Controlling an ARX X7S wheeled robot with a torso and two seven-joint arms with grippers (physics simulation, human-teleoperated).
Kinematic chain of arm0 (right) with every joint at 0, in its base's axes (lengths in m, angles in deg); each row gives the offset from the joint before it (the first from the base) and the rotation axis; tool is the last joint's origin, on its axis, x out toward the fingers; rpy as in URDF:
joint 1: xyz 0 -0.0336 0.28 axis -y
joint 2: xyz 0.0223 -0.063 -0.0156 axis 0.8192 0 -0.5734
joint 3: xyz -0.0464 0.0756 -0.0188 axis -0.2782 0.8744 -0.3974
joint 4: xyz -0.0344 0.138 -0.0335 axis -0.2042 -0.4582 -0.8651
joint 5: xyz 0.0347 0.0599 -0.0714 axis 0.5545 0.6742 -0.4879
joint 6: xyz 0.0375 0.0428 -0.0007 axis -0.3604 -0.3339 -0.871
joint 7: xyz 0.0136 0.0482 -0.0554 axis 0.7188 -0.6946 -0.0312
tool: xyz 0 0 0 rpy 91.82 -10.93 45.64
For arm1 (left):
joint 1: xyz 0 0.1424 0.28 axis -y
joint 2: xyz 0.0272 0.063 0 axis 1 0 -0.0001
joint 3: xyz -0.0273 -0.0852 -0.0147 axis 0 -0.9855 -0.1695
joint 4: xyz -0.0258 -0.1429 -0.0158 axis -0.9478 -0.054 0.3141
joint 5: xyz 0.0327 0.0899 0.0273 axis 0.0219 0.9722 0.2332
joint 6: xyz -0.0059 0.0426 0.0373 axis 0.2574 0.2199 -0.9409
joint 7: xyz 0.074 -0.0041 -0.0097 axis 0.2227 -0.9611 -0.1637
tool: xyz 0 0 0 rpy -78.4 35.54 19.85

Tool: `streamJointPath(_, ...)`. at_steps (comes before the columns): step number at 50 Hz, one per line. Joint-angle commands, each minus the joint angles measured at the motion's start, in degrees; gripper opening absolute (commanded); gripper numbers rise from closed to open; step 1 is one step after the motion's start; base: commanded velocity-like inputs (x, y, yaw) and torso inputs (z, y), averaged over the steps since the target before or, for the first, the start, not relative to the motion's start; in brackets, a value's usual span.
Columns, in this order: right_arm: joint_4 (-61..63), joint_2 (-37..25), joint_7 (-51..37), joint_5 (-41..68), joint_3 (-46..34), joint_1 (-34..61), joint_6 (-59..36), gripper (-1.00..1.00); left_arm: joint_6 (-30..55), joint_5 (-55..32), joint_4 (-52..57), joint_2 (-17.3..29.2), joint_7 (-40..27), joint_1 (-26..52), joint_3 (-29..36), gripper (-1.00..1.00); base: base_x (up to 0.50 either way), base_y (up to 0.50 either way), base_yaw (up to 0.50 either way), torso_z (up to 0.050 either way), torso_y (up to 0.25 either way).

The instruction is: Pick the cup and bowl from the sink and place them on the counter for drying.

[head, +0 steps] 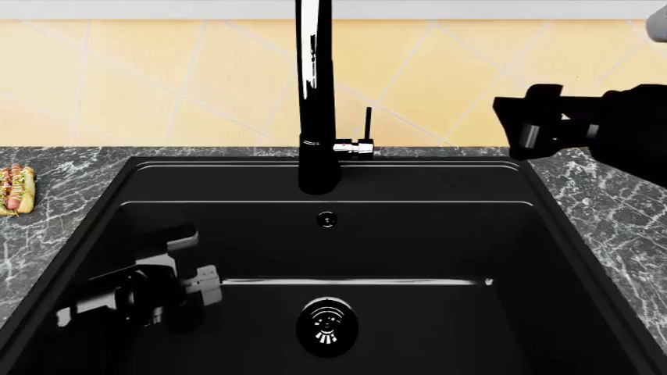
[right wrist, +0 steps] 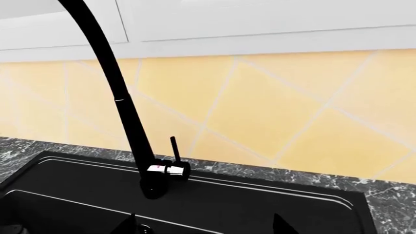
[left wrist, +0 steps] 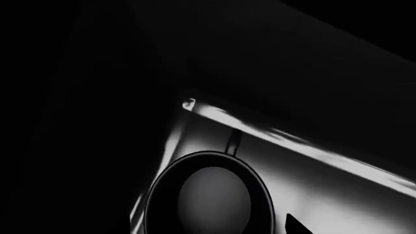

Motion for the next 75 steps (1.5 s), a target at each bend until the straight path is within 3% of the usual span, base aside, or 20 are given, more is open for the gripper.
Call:
streamJointPath(1, -0.05, 0.09, 0.04, 0.15, -0.27, -0.19, 0.29, 1.0, -3.91, 2.51, -10.24, -2.07, 4.87, 3.26, 1.67, 1.0, 0.0, 0.0, 0.0, 0.0, 0.0)
streamJointPath(13, 0.02, 0.07, 0.63, -0.37, -0.4, -0.86, 0.9, 1.0, -5.49, 5.43, -16.51, -3.94, 8.7, 4.91, 1.27, 1.0, 0.0, 0.0, 0.0, 0.0, 0.0)
streamJointPath(27, -0.24, 0.19, 1.07, -0.72, -0.57, -0.99, 1.42, 1.0, -5.02, 12.78, -16.54, -4.55, 9.1, 5.27, -5.05, 1.0, 0.0, 0.0, 0.0, 0.0, 0.0)
streamJointPath(28, -0.34, 0.28, 1.15, -0.81, -0.63, -0.83, 1.43, 1.0, -5.28, 13.23, -16.54, -4.56, 9.26, 5.28, -5.36, -1.0, 0.0, 0.0, 0.0, 0.0, 0.0)
streamJointPath(45, -0.41, 0.31, 1.43, -0.94, -0.88, -0.68, 1.73, 1.0, -5.43, 18.25, -15.32, -5.11, 9.56, 5.46, -10.38, -1.0, 0.0, 0.0, 0.0, 0.0, 0.0)
streamJointPath(57, -0.82, 1.18, 2.13, -1.81, -1.34, 0.94, 1.92, 1.0, 21.72, 8.3, 31.65, 1.67, -1.82, -6.83, -13.53, -1.0, 0.0, 0.0, 0.0, 0.0, 0.0)
streamJointPath(70, -0.21, 0.61, 3.11, -1.25, -1.32, -0.17, 2.0, 1.0, 41.1, -3.45, 60.39, 9.22, -5.2, -6.81, -16.4, -1.0, 0.0, 0.0, 0.0, 0.0, 0.0)
streamJointPath(74, -0.36, 0.33, 1.69, 0.57, -1.54, 1.82, 0.81, 1.0, 45.7, -7.93, 64.4, 9.77, -7.96, -4.4, -18.5, -1.0, 0.0, 0.0, 0.0, 0.0, 0.0)
streamJointPath(75, -0.18, 0.31, 1.66, 0.64, -1.48, 1.85, 0.86, 1.0, 45.78, -10.34, 66.06, 12.11, -7.95, -3.52, -17.65, -1.0, 0.0, 0.0, 0.0, 0.0, 0.0)
